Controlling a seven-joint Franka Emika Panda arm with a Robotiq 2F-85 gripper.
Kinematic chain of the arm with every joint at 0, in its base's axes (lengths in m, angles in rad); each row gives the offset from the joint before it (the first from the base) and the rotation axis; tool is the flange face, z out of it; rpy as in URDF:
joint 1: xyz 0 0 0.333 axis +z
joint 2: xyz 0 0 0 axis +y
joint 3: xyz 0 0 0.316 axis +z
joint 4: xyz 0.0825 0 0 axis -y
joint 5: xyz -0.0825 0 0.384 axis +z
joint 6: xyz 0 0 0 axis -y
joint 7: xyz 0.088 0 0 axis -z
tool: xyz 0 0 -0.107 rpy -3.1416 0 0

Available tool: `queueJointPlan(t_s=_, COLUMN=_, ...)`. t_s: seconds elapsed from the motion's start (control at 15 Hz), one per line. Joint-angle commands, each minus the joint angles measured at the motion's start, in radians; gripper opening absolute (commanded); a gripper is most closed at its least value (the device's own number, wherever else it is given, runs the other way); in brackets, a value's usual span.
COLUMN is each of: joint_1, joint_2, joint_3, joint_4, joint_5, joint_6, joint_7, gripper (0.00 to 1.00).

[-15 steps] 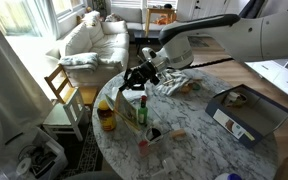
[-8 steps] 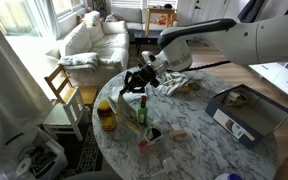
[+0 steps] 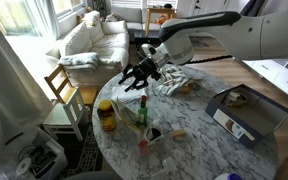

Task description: Put the yellow book in the storage box

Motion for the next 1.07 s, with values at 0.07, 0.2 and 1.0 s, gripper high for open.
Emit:
queueJointPlan(t_s=0.07, joint_1=0.039, joint_2=-0.068, joint_3=-0.050, joint_4=0.013, joint_5=-0.109, joint_6=0.028, joint_7=0.165, gripper=0.87)
queueJointPlan(t_s=0.2, joint_1=0.047, joint_2=-0.118, joint_3=-0.068, joint_4=0.008, joint_5=-0.182, joint_6=0.003, joint_7=0.299, gripper=0.99)
queueJointPlan(t_s=1.0, joint_1=0.134, joint_2=-0.353, joint_3=-0.142, joint_4=0.007, joint_5=-0.583, joint_6=-0.131, joint_7=1.056, gripper=1.00)
